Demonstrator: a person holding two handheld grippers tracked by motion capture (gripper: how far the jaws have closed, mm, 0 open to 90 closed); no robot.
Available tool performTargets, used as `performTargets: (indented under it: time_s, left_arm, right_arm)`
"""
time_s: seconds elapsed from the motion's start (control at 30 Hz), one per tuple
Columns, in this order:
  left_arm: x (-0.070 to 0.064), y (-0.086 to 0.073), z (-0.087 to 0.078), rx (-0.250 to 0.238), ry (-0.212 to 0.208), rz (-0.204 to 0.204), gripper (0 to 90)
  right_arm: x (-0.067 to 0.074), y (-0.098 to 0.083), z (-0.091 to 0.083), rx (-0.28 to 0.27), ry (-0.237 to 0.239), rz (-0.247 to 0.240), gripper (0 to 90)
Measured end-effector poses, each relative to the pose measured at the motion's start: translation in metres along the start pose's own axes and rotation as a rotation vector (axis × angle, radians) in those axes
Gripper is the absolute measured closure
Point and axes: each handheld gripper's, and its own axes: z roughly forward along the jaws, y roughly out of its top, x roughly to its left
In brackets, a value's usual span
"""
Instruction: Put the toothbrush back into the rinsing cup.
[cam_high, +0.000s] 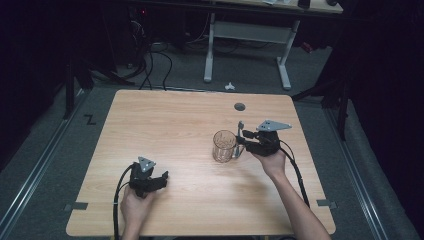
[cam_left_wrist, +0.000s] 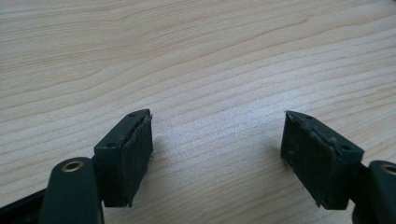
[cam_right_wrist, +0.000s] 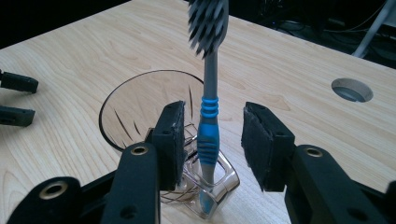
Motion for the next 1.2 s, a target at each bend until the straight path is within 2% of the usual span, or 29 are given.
performTargets:
  time_s: [0.57,0.77,1.0,1.2]
  left_arm:
    - [0.000,0.000,0.000,0.000,0.000,0.000,25.7]
    - [0.000,0.000,0.000,0.000,0.000,0.000,25.7]
    - [0.000,0.000,0.000,0.000,0.000,0.000,25.7]
    - [0.000,0.000,0.000,0.000,0.001,0.001,25.7]
  right_arm:
    - [-0.002,0.000,-0.011,-0.007,0.000,0.004,60.0]
    - [-0.001,-0.001,-0.020,-0.048,-0.023,-0.004,61.3]
    - [-0.004,-0.004,-0.025,-0.052,-0.027,0.013,61.9]
    - [-0.003,-0.002,-0.035,-0.071,-0.031,0.003,62.0]
